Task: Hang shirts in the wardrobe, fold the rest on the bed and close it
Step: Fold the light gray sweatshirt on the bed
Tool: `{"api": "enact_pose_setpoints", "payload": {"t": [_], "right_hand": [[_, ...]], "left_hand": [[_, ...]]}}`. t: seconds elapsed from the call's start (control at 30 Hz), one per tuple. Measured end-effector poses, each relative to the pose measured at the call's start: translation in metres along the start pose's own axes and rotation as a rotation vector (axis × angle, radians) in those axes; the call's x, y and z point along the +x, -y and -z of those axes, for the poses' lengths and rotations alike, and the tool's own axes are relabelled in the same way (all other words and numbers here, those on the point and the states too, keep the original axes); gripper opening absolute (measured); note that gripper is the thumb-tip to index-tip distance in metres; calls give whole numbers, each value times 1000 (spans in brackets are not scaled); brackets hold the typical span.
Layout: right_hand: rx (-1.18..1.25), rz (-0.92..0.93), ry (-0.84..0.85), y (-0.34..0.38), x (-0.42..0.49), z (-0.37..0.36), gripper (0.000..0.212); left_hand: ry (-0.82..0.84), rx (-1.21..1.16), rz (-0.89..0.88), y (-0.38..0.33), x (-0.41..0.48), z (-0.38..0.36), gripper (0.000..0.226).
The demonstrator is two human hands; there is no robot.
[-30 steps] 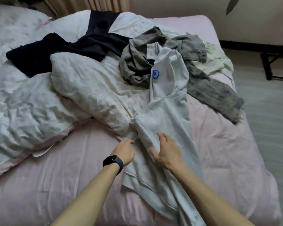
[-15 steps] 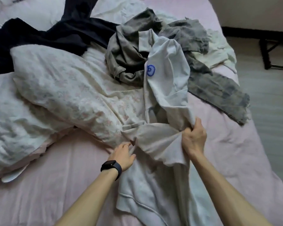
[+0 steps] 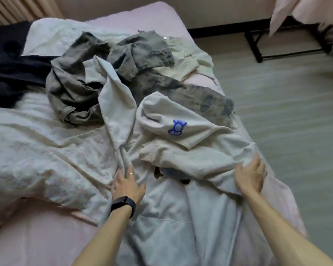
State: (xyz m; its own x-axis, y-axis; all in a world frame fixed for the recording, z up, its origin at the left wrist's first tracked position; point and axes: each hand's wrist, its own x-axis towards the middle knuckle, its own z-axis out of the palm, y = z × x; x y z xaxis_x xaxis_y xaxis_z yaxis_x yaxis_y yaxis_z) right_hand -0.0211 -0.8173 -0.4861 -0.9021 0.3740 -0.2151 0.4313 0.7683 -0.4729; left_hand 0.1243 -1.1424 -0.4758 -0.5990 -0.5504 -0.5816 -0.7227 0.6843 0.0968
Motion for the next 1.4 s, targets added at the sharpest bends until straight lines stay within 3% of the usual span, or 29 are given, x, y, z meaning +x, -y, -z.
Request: {"api": "enact_pose_setpoints", "payload": {"t": [0.17,0.3,0.4,0.47,0.53,0.63,0.73,0.83,1.0,1.1,1.27,1.4], "right_hand": [[-109,260,134,-9,-45,-37,63],[-262,542,149,-4,-77,-47,76],[-468,744,282,14,-90,-59,90],[-621,774,393,33,-79,-70,85],[-588,735,427,47,-59,-66,71],[-146,605,149,53,-33,-37,59],[167,177,-93,29,-3,1,58],[360,-347,-184,-18,23,35,43],[431,-689,-203,-92,17,60,41],[387,-729,-64,-118,-12,50,51],[267,-390,317,-127,-111,27,62],[104,-225,518,-122,-200,11,94]], "left_hand": [[-10,90,41,6,14,-9,77],[-5,99,-2,26,12,-5,64],[16,103,-2,45,11,-2,66],[31,147,7,61,14,4,71],[63,202,11,66,15,5,77],[103,206,17,60,4,5,79],[83,219,77,51,-13,-1,82],[6,325,57,45,-28,-13,85],[18,401,-69,7,-55,-52,73],[123,380,-120,-10,-69,-75,72],[98,320,-105,-14,-87,-93,69],[8,262,5,29,-102,-84,68]]}}
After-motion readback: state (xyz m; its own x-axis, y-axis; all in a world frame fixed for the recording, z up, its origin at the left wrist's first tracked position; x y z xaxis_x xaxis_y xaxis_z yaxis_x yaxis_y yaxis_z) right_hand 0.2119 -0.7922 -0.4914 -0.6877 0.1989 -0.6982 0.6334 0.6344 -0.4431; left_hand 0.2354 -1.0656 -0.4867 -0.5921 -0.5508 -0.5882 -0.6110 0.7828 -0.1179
